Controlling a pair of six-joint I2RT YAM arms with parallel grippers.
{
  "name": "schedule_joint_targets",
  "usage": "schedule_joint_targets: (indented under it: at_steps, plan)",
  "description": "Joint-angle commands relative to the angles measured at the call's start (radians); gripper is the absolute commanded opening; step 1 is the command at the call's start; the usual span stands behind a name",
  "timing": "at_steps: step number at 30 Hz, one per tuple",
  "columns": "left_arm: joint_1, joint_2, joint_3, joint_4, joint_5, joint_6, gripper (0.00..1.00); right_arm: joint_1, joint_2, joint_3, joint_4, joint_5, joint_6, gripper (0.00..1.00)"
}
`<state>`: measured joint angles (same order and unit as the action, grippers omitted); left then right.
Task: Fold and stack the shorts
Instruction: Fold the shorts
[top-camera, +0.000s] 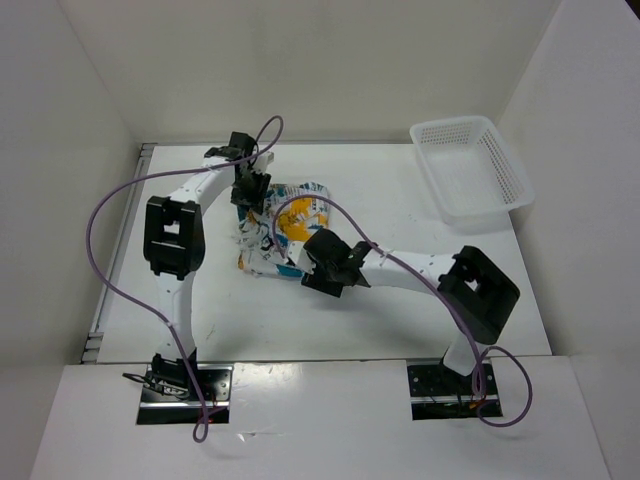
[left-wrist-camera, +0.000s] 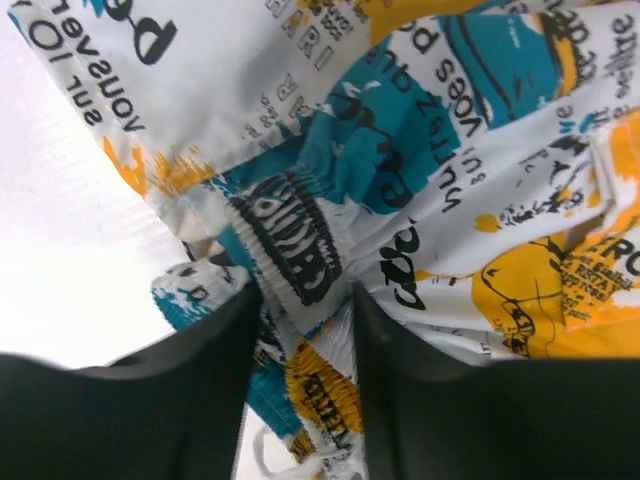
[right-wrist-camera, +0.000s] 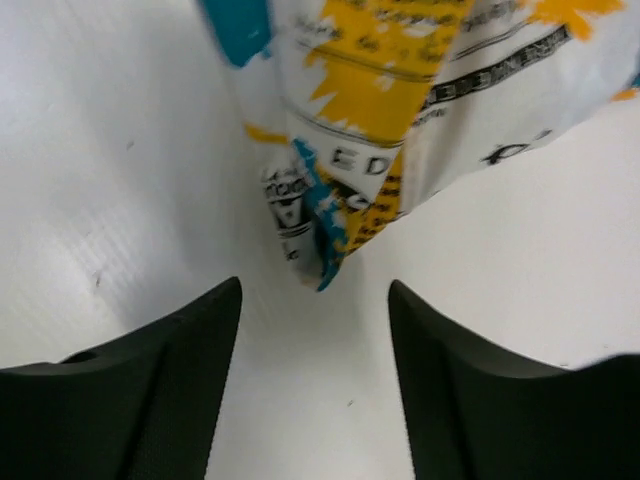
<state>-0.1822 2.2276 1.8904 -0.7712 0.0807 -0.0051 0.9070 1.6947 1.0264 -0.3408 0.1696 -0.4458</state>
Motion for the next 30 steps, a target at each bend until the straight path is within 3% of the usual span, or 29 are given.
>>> schedule_joint_targets:
  at_steps: [1, 2, 3, 8, 11, 17, 23, 30]
  plan:
    - [-0.002, -0.098, -0.019, 0.029, 0.019, 0.005, 0.53, -0.014, -0.084, 0.050, -0.075, -0.114, -0.008, 0.69]
    - [-0.002, -0.120, -0.019, 0.029, 0.019, 0.005, 0.61, -0.014, -0.099, 0.079, -0.085, -0.140, -0.008, 0.79]
    - [-0.002, -0.131, -0.019, 0.017, 0.019, 0.005, 0.64, -0.034, -0.118, 0.095, -0.086, -0.172, 0.001, 0.81]
    - [-0.002, -0.210, 0.033, -0.026, 0.065, 0.005, 0.80, -0.201, -0.252, 0.202, -0.041, -0.537, 0.154, 0.87]
    - [-0.002, -0.265, 0.033, -0.048, 0.074, 0.005, 0.85, -0.288, -0.225, 0.212, 0.110, -0.568, 0.319, 0.87]
    - [-0.002, -0.339, -0.112, -0.086, 0.071, 0.005, 0.79, -0.486, 0.020, 0.293, 0.266, -0.623, 0.577, 0.78]
    - [-0.002, -0.350, -0.289, -0.077, 0.133, 0.005, 0.75, -0.563, 0.327, 0.547, 0.214, -0.679, 0.742, 0.78]
    - [-0.002, -0.284, -0.298, -0.077, 0.135, 0.005, 0.72, -0.563, 0.537, 0.742, 0.214, -0.662, 0.835, 0.79]
